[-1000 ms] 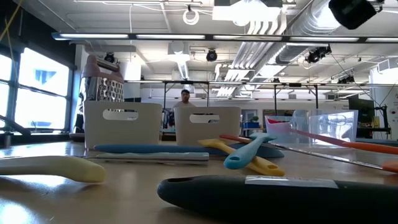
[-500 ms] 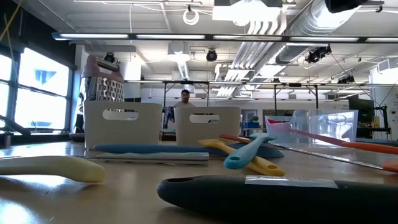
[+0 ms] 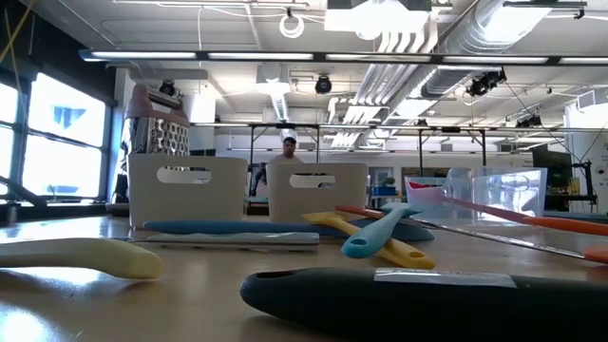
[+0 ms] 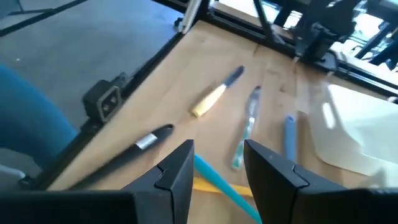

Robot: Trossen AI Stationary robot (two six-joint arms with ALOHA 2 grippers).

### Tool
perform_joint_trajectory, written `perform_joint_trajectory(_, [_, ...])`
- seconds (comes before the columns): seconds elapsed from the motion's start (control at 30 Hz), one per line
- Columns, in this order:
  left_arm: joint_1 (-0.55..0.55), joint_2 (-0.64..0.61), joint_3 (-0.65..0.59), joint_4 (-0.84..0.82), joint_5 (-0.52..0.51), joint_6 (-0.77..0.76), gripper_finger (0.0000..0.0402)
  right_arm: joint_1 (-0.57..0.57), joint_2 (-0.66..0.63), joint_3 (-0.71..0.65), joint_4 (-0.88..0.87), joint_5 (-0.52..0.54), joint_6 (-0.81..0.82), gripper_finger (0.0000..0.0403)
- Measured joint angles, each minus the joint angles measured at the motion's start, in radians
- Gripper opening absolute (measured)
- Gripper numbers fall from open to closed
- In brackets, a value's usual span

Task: Pick & Place Kitchen Items
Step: Put the black serving spoon into the left white bin

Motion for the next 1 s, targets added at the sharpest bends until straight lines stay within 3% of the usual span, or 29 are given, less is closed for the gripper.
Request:
perform_joint_trajectory(0.33, [-0.041, -0.155, 0.0, 0.001, 0.01, 0.197, 0.0173, 0.039, 0.265, 0.197, -0.002, 0.148, 0.175, 0.0133])
perform_joint_trajectory(0.5, [-0.055, -0.253, -0.043, 0.001, 0.01, 0.245, 0.0173, 0.034, 0.37, 0.314, -0.001, 0.16, 0.198, 0.0133])
perform_joint_trajectory(0.63, [-0.064, -0.341, -0.126, 0.0, 0.001, 0.248, 0.0173, 0.034, 0.442, 0.403, -0.012, 0.139, 0.218, 0.0133])
perform_joint_trajectory(0.83, [-0.063, -0.429, -0.306, 0.013, -0.01, 0.222, 0.0173, 0.03, 0.537, 0.489, -0.195, 0.1, 0.443, 0.0133])
perform_joint_trajectory(1.0, [-0.063, -0.477, -0.484, 0.089, -0.01, 0.223, 0.0173, 0.037, 0.604, 0.494, -0.228, -0.001, 0.598, 0.0133])
